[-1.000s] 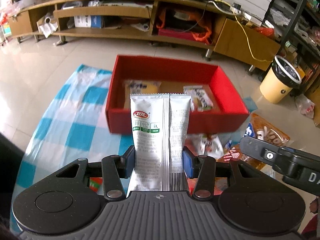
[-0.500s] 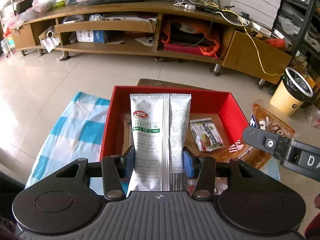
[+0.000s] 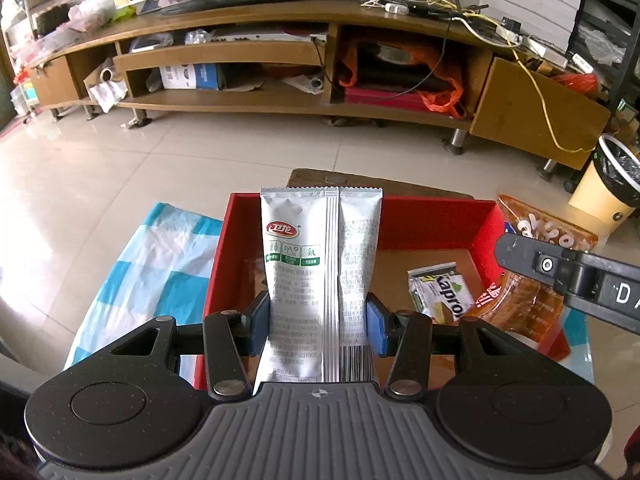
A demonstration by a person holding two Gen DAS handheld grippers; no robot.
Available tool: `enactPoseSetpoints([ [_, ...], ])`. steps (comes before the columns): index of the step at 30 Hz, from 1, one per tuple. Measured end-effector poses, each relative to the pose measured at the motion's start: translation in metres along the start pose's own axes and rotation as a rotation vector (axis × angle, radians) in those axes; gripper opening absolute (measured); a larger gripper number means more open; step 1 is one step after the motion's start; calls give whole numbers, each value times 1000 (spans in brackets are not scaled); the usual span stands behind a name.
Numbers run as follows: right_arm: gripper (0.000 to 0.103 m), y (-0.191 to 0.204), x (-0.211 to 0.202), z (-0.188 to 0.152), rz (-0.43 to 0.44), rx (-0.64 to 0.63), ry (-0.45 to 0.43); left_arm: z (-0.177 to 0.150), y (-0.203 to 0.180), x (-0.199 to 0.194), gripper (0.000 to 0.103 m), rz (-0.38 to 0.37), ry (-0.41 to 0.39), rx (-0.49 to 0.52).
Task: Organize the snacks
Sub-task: 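Carry both held packs over the red box and lower them inside, then open both tools to release the packs into the red box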
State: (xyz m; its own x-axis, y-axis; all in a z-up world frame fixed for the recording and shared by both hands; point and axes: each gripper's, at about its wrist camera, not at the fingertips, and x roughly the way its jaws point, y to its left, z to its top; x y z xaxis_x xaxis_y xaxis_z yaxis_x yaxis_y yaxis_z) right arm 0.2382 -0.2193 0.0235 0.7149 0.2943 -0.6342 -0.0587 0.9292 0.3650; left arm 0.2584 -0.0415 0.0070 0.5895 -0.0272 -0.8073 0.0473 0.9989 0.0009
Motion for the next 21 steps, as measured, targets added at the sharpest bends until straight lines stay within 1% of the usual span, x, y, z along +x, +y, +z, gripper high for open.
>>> enactPoseSetpoints([
  [7,49,-11,27,3,16,26,-1,3,-6,23,56,36,23,19],
  [11,49,-22,45,0,11,53,13,3,-6,37,57,57,42,23],
  [14,48,-27,55,2,2,52,19,3,-5,44,57,68,55,23],
  [21,48,-30,72,1,14,38,9,1,-3,53,59,86,75,19],
])
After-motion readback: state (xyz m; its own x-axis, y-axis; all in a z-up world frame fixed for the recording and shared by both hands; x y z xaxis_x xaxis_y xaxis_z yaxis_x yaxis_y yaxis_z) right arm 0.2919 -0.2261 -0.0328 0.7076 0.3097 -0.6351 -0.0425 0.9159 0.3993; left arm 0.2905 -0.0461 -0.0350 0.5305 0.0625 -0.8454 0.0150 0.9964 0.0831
